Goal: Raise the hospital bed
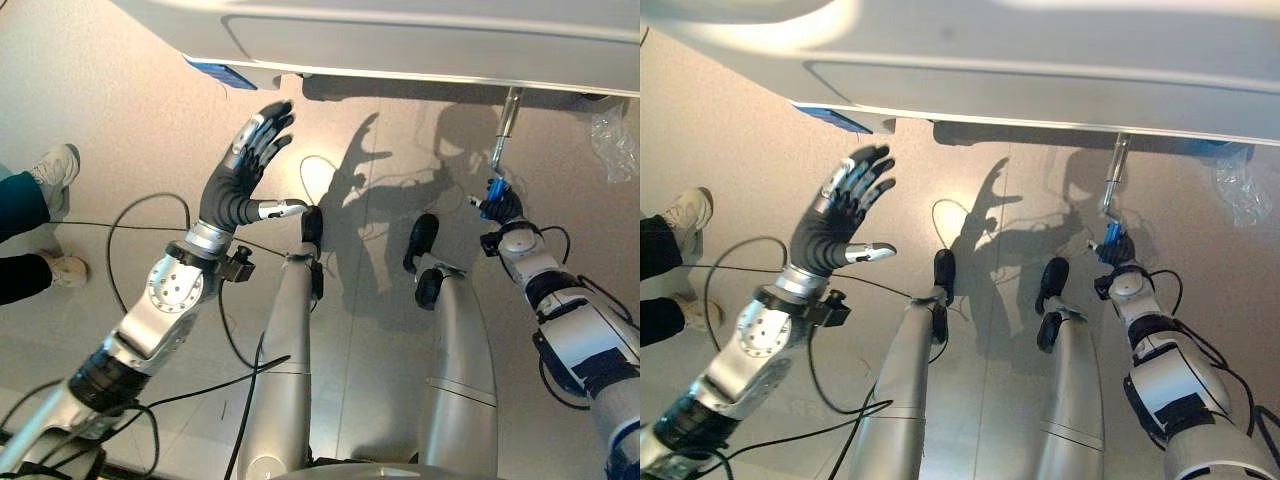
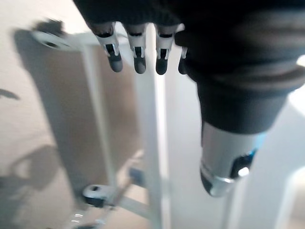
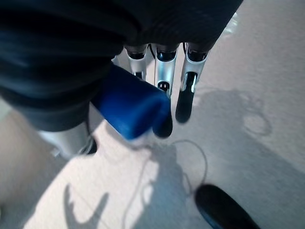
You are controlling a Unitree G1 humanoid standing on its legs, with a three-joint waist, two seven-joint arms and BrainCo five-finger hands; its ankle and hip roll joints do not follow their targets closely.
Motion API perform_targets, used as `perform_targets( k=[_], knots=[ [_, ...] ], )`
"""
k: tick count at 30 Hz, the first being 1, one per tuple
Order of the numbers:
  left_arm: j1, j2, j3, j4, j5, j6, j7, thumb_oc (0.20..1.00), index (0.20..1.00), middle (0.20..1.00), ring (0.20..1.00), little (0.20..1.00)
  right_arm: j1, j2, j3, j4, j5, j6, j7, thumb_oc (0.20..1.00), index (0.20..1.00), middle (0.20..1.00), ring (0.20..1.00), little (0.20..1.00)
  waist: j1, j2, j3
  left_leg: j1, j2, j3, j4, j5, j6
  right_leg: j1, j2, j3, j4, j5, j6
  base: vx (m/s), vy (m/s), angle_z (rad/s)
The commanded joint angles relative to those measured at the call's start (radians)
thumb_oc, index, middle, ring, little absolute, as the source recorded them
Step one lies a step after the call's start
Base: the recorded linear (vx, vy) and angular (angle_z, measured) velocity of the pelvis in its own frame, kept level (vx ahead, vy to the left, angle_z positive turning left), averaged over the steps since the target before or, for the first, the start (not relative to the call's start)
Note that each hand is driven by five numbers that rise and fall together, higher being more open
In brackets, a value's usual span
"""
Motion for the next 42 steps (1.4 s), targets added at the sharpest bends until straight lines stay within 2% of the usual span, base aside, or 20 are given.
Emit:
perform_targets(
  k=[1,7,8,14,17,21,25,27,28,31,32,33,34,35,37,38,39,41,42],
  knots=[
    [0.050,-0.061,0.003,0.007,0.028,-0.027,0.001,1.000,1.000,1.000,1.000,1.000,0.028,0.029,0.029,-0.025,-0.021,-0.021,0.004,1.000,1.000,1.000,1.000,1.000,-0.033,0.040,-0.018,0.048,-0.035,0.029,-0.023,-0.029,0.024,0.074,-0.006,-0.010,0.021,-0.080,0.063,0.00,0.000,0.00],
    [0.078,-0.087,-0.016,0.177,0.108,-0.017,0.021,1.000,1.000,1.000,1.000,1.000,0.052,0.024,-0.003,-0.029,-0.012,-0.028,-0.013,1.000,1.000,1.000,1.000,1.000,-0.036,0.041,-0.018,0.072,-0.033,0.028,-0.041,-0.021,0.024,0.103,-0.004,-0.014,0.000,-0.077,0.065,0.00,0.000,0.00],
    [0.071,-0.114,-0.027,0.276,0.136,-0.014,0.040,1.000,1.000,1.000,1.000,1.000,0.059,0.021,-0.010,-0.033,-0.005,-0.036,-0.020,1.000,1.000,1.000,1.000,1.000,-0.039,0.039,-0.018,0.082,-0.034,0.027,-0.053,-0.017,0.025,0.112,-0.003,-0.016,-0.011,-0.075,0.066,0.00,0.000,0.00],
    [0.083,-0.131,-0.040,0.493,0.246,0.001,0.080,1.000,1.000,1.000,1.000,1.000,0.079,0.035,-0.034,-0.034,0.005,-0.044,-0.052,1.000,1.000,1.000,1.000,1.000,-0.043,0.040,-0.018,0.104,-0.031,0.033,-0.079,-0.006,0.026,0.126,-0.001,-0.013,-0.025,-0.070,0.068,0.00,0.000,0.00],
    [0.109,-0.159,-0.026,0.616,0.222,0.014,0.086,1.000,1.000,1.000,1.000,1.000,0.085,0.073,-0.047,-0.025,0.005,-0.036,-0.077,1.000,1.000,1.000,1.000,1.000,-0.051,0.024,-0.018,0.123,-0.027,0.040,-0.097,0.002,0.026,0.138,0.008,-0.005,-0.043,-0.065,0.064,-0.01,-0.027,-0.02],
    [0.121,-0.238,-0.008,0.794,0.204,0.040,0.100,1.000,1.000,1.000,1.000,1.000,0.121,0.076,-0.090,-0.018,0.026,-0.037,-0.100,1.000,1.000,1.000,1.000,1.000,-0.067,0.001,-0.018,0.146,-0.026,0.038,-0.113,0.006,0.027,0.161,0.009,-0.007,-0.060,-0.056,0.066,0.00,-0.012,-0.02],
    [0.129,-0.278,-0.015,0.878,0.233,0.052,0.099,1.000,1.000,1.000,1.000,1.000,0.173,0.071,-0.139,0.011,0.046,-0.035,-0.114,1.000,1.000,1.000,1.000,1.000,-0.070,-0.001,-0.018,0.188,-0.029,0.035,-0.140,0.009,0.029,0.211,0.010,-0.019,-0.088,-0.050,0.072,0.00,-0.001,0.01],
    [0.128,-0.298,-0.012,0.927,0.253,0.058,0.099,1.000,1.000,1.000,1.000,1.000,0.225,0.067,-0.174,0.024,0.065,-0.035,-0.117,1.000,1.000,1.000,1.000,1.000,-0.073,-0.007,-0.018,0.234,-0.031,0.035,-0.170,0.013,0.030,0.261,0.011,-0.029,-0.117,-0.045,0.076,-0.03,0.005,0.07],
    [0.114,-0.307,-0.004,0.953,0.275,0.066,0.093,1.000,1.000,1.000,1.000,1.000,0.273,0.070,-0.197,0.016,0.074,-0.040,-0.108,1.000,1.000,1.000,1.000,1.000,-0.079,-0.012,-0.018,0.261,-0.031,0.035,-0.216,0.056,0.034,0.291,0.014,-0.041,-0.159,-0.006,0.073,-0.06,0.012,0.03],
    [0.114,-0.316,-0.002,0.986,0.305,0.068,0.090,1.000,1.000,1.000,1.000,1.000,0.340,0.067,-0.219,0.019,0.074,-0.037,-0.096,1.000,1.000,1.000,1.000,1.000,-0.086,-0.019,-0.018,0.321,-0.034,0.033,-0.247,0.061,0.034,0.361,0.017,-0.047,-0.196,0.002,0.078,-0.01,0.006,0.03],
    [0.118,-0.325,0.010,1.000,0.322,0.068,0.086,1.000,1.000,1.000,1.000,1.000,0.416,0.073,-0.246,0.016,0.075,-0.035,-0.085,1.000,1.000,1.000,1.000,1.000,-0.097,-0.031,-0.018,0.392,-0.037,0.027,-0.284,0.065,0.034,0.436,0.020,-0.054,-0.235,0.009,0.082,0.03,0.007,0.08],
    [0.119,-0.325,0.010,1.000,0.322,0.068,0.086,1.000,1.000,1.000,1.000,1.000,0.417,0.073,-0.246,0.016,0.075,-0.034,-0.085,1.000,1.000,1.000,1.000,1.000,-0.097,-0.031,-0.018,0.394,-0.037,0.027,-0.286,0.065,0.034,0.437,0.020,-0.055,-0.236,0.009,0.082,0.05,-0.009,0.11],
    [0.121,-0.339,0.019,1.010,0.324,0.070,0.077,1.000,1.000,1.000,1.000,1.000,0.479,0.069,-0.270,0.016,0.069,-0.031,-0.075,1.000,1.000,1.000,1.000,1.000,-0.108,-0.042,-0.018,0.465,-0.039,0.021,-0.320,0.070,0.033,0.521,0.022,-0.069,-0.275,0.015,0.087,0.03,-0.011,0.06],
    [0.121,-0.339,0.019,1.010,0.324,0.070,0.077,1.000,1.000,1.000,1.000,1.000,0.479,0.069,-0.270,0.016,0.069,-0.031,-0.075,1.000,1.000,1.000,1.000,1.000,-0.108,-0.042,-0.018,0.465,-0.039,0.021,-0.320,0.070,0.033,0.521,0.022,-0.069,-0.276,0.015,0.087,0.06,-0.017,0.08],
    [0.111,-0.346,0.028,1.042,0.355,0.075,0.059,1.000,1.000,1.000,1.000,1.000,0.544,0.080,-0.293,0.022,0.050,-0.020,-0.051,1.000,1.000,1.000,1.000,1.000,-0.120,-0.063,-0.018,0.598,-0.040,0.016,-0.378,0.073,0.030,0.664,0.028,-0.077,-0.344,0.027,0.096,0.07,-0.005,-0.01],
    [0.112,-0.346,0.028,1.041,0.355,0.075,0.059,1.000,1.000,1.000,1.000,1.000,0.545,0.080,-0.293,0.022,0.050,-0.020,-0.051,1.000,1.000,1.000,1.000,1.000,-0.120,-0.063,-0.018,0.600,-0.040,0.016,-0.380,0.073,0.030,0.665,0.028,-0.078,-0.346,0.027,0.096,0.09,-0.001,0.04],
    [0.113,-0.342,0.048,1.052,0.346,0.074,0.044,1.000,1.000,1.000,1.000,1.000,0.578,0.103,-0.308,0.002,0.066,-0.024,-0.037,1.000,1.000,1.000,1.000,1.000,-0.123,-0.077,-0.018,0.684,-0.037,0.016,-0.414,0.075,0.029,0.748,0.030,-0.083,-0.383,0.036,0.100,0.07,0.001,0.18],
    [0.106,-0.351,0.061,1.084,0.349,0.079,0.026,1.000,1.000,1.000,1.000,1.000,0.597,0.126,-0.330,0.009,0.091,-0.021,-0.024,1.000,1.000,1.000,1.000,1.000,-0.122,-0.089,-0.018,0.769,-0.038,0.017,-0.448,0.077,0.030,0.837,0.034,-0.085,-0.430,0.049,0.106,0.07,0.009,0.13],
    [0.105,-0.351,0.061,1.084,0.349,0.079,0.026,1.000,1.000,1.000,1.000,1.000,0.596,0.126,-0.330,0.009,0.091,-0.021,-0.024,1.000,1.000,1.000,1.000,1.000,-0.123,-0.089,-0.018,0.769,-0.038,0.016,-0.452,0.081,0.030,0.837,0.035,-0.086,-0.435,0.053,0.105,0.09,0.029,-0.07]
  ],
)
